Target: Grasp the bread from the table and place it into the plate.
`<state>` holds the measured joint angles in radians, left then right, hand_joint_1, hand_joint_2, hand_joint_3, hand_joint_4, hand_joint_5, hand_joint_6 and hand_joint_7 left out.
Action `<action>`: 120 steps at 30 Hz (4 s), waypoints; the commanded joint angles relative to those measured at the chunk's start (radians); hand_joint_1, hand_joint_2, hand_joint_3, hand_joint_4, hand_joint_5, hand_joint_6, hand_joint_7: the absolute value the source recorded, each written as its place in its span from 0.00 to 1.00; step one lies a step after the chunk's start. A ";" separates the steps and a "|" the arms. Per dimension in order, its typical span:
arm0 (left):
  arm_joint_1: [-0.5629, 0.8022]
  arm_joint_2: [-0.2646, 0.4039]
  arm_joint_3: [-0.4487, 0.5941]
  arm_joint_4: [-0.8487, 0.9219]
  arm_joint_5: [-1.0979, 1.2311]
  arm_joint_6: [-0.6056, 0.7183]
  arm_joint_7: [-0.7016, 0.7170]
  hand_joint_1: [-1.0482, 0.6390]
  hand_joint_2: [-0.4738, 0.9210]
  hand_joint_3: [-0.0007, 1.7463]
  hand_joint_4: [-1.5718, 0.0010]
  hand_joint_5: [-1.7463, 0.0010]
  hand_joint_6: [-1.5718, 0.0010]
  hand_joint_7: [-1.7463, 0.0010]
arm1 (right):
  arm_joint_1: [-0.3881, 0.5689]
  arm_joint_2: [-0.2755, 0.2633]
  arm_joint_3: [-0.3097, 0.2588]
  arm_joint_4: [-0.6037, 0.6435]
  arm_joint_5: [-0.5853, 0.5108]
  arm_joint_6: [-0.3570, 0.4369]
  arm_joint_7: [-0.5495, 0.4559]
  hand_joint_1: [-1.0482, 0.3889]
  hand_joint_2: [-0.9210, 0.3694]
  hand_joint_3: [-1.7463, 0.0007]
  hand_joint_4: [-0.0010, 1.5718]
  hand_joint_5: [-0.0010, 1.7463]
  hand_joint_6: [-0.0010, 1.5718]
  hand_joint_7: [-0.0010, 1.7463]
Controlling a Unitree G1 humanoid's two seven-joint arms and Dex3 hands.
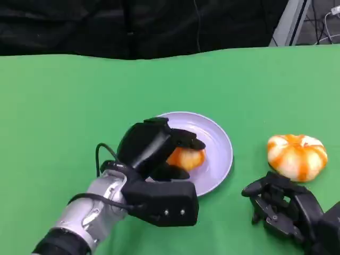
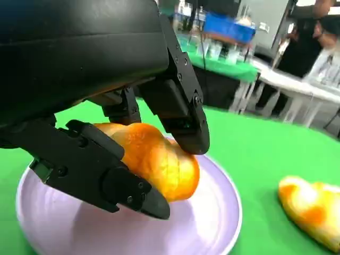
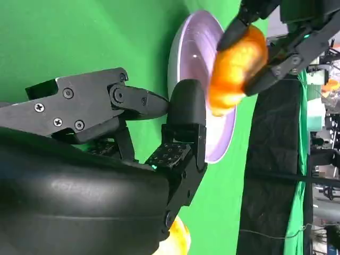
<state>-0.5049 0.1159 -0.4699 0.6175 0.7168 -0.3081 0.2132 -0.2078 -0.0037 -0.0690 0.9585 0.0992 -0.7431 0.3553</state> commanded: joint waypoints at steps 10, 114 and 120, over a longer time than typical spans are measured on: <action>-0.004 0.035 0.013 -0.078 -0.051 0.065 -0.120 0.11 1.00 0.19 0.72 0.97 0.68 1.00 | 0.020 -0.004 -0.008 -0.018 0.014 0.044 0.006 0.58 0.00 0.72 0.40 1.00 0.47 0.62; 0.366 -0.047 0.896 0.238 -1.212 -0.376 -0.919 0.75 0.83 0.57 0.40 0.99 0.43 0.99 | 0.011 -0.038 -0.018 0.027 0.002 0.002 0.014 0.55 0.00 0.74 0.42 1.00 0.47 0.62; 0.342 -0.054 0.890 0.288 -1.128 -0.496 -0.808 0.73 0.86 0.49 0.29 0.56 0.21 0.86 | 0.009 -0.043 -0.019 0.027 -0.003 -0.002 0.013 0.54 0.00 0.74 0.41 1.00 0.47 0.63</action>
<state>-0.1442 0.0575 0.4170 0.8907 -0.4103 -0.7843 -0.6117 -0.2143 -0.0235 -0.0781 0.9807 0.0937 -0.7547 0.3686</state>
